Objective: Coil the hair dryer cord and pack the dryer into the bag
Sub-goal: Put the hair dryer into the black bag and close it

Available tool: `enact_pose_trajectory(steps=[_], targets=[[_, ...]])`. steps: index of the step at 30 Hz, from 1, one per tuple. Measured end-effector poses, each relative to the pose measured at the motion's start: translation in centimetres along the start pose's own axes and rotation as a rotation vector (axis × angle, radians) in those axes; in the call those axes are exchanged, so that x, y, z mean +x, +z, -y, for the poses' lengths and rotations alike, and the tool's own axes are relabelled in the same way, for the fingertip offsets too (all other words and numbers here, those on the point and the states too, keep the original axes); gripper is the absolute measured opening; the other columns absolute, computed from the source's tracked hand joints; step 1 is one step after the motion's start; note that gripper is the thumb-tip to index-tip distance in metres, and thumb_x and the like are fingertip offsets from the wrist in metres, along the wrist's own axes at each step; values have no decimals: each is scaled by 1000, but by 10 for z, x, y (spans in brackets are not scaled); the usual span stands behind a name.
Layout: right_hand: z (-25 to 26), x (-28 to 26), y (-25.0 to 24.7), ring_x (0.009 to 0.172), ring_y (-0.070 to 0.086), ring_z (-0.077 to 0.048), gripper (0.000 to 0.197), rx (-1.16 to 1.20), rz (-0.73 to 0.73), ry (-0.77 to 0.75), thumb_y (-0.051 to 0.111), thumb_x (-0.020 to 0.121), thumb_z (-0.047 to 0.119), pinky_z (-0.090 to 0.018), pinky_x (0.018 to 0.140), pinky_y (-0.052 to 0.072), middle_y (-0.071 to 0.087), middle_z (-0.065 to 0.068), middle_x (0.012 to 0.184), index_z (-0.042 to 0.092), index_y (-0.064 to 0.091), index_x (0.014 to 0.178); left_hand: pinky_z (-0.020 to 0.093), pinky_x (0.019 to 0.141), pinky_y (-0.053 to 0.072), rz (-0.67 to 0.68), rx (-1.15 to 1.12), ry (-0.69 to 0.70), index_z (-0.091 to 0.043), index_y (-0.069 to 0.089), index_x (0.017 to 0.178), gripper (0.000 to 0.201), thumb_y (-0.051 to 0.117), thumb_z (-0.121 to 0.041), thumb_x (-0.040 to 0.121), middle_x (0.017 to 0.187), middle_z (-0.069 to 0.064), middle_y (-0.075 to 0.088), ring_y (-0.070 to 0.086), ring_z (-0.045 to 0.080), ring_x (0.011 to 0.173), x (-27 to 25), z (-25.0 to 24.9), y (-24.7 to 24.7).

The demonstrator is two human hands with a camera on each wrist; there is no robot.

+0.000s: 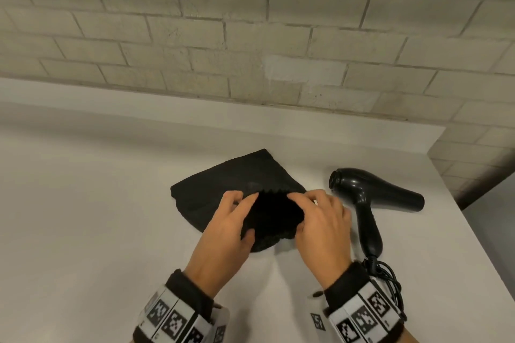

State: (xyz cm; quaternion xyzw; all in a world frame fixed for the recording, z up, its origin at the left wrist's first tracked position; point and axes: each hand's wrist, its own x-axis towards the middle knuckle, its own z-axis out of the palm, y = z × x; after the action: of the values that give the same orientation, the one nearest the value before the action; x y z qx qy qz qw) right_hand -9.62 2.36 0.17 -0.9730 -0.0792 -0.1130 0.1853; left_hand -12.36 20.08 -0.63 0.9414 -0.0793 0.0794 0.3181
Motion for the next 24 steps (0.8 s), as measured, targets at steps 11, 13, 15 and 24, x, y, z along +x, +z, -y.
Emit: enact_pose_trajectory(steps=[11,13,15,24], targets=[[-65,18,-12,116,43,-20,15,268,17,169,71,81,31,-29,94,31,51,5,118,34,59,88,19,84,55,-38,-55,-33,-32,43,143,61,69,-24,89,136,-11,39,52,4,100,32,4,24],[-82,7,-16,109,46,-26,33,78,84,351,65,84,44,-38,90,41,48,-3,115,25,47,103,20,85,56,-24,-85,-64,-32,42,144,62,70,-25,89,137,-12,36,54,6,99,35,5,27],[-95,-4,-16,102,51,-30,50,-29,221,531,56,85,57,-45,87,48,47,-8,110,19,35,109,23,84,57,-25,-107,-78,-32,43,144,62,70,-25,88,136,-12,37,54,7,100,37,6,28],[-120,-15,-5,81,60,-20,51,286,386,744,49,89,59,-34,70,48,58,-4,90,13,38,107,28,84,58,-11,-121,-67,-31,45,142,62,72,-24,87,134,-12,40,56,10,101,46,7,33]])
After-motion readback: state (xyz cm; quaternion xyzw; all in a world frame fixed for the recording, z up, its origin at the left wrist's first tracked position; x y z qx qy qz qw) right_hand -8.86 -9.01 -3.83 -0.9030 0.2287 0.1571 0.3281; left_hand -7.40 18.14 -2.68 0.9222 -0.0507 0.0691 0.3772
